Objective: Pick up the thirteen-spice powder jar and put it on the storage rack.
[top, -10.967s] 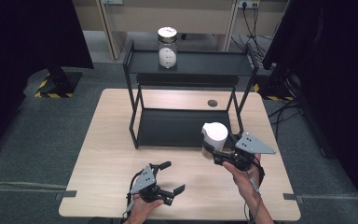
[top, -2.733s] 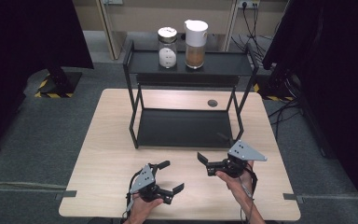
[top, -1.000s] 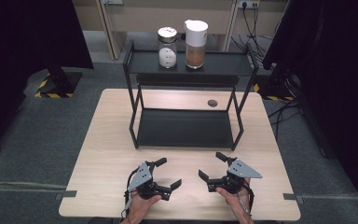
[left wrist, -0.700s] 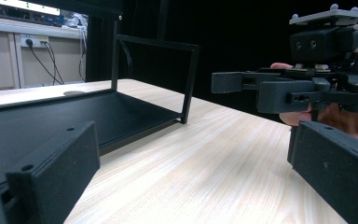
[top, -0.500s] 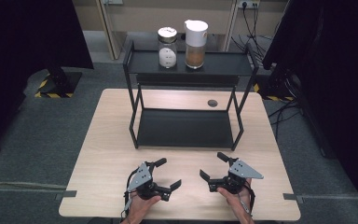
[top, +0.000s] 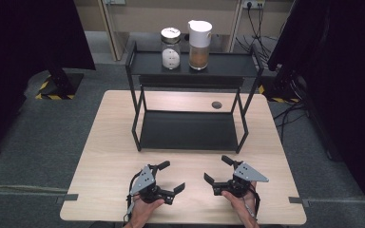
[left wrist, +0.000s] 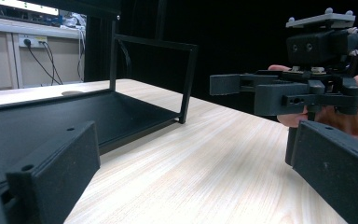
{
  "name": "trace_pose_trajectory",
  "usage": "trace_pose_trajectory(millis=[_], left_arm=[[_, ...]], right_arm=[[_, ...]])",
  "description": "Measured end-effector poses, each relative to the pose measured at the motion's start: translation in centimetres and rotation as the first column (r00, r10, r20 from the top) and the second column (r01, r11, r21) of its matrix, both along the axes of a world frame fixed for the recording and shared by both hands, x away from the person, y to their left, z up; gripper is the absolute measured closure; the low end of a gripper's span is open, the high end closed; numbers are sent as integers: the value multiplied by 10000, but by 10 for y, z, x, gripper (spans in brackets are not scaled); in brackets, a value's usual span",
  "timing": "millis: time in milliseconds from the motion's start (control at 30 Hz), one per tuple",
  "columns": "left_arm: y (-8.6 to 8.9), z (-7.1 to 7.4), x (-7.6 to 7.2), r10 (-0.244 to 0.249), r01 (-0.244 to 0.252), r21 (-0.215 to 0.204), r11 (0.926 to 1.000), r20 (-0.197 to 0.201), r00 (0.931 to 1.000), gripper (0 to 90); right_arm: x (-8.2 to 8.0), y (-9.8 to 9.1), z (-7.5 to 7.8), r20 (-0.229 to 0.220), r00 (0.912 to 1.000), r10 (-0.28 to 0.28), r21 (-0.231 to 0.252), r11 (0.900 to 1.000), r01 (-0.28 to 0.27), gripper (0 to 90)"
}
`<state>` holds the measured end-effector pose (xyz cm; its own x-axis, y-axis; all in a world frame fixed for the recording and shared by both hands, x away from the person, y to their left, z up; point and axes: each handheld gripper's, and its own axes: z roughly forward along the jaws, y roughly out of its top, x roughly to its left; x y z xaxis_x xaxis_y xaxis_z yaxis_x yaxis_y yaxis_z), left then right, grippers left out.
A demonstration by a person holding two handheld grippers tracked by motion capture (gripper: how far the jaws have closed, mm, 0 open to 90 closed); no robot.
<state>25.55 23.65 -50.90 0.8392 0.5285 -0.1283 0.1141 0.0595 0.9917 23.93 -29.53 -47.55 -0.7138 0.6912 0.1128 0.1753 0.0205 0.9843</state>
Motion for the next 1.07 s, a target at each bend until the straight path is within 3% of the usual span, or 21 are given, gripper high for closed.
trace_pose_trajectory(millis=[1067], left_arm=[[0, 0, 0, 5, -5, 12, 10000, 21, 10000, 4]], right_arm=[[2, 0, -2, -114, 9999, 26, -31, 10000, -27, 4]])
